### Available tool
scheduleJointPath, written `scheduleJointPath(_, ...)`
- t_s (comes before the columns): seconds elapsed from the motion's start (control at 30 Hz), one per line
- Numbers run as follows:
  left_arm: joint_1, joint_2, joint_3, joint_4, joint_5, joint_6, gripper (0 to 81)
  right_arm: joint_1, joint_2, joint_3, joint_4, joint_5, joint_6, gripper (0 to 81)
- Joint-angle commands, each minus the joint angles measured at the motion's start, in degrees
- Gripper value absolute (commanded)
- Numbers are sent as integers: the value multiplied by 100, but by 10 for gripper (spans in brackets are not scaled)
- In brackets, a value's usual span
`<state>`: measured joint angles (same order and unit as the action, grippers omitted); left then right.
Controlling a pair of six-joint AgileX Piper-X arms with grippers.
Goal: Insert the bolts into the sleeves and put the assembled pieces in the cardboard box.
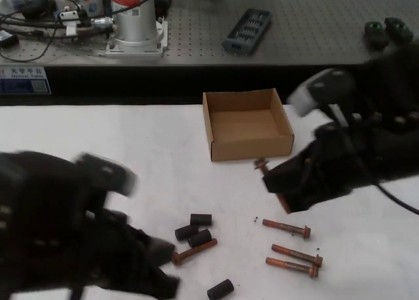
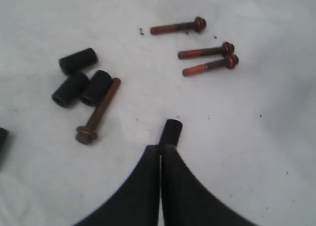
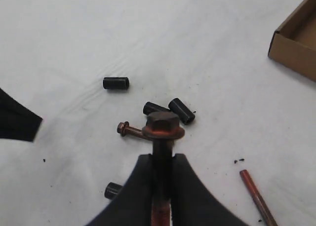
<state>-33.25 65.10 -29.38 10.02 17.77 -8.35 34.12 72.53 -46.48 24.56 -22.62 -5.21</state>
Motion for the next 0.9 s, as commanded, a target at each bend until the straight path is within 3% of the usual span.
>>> scheduleJointPath(0.0,-489,746,-44,-319,168,624,15,-112,-455,288,-264,-178,367,11)
scheduleJointPath(0.23,-759,1366,-579,275,41,1205,201,-110,-1493,948,-263,-136,521,11)
scheduleJointPath(0.57,-759,2159,-2047,1864,80,2314,207,-110,-2847,1765,-263,-78,805,11)
scheduleJointPath(0.87,-818,2816,-2550,2541,-58,2422,276,-110,-3201,1963,-306,19,820,11)
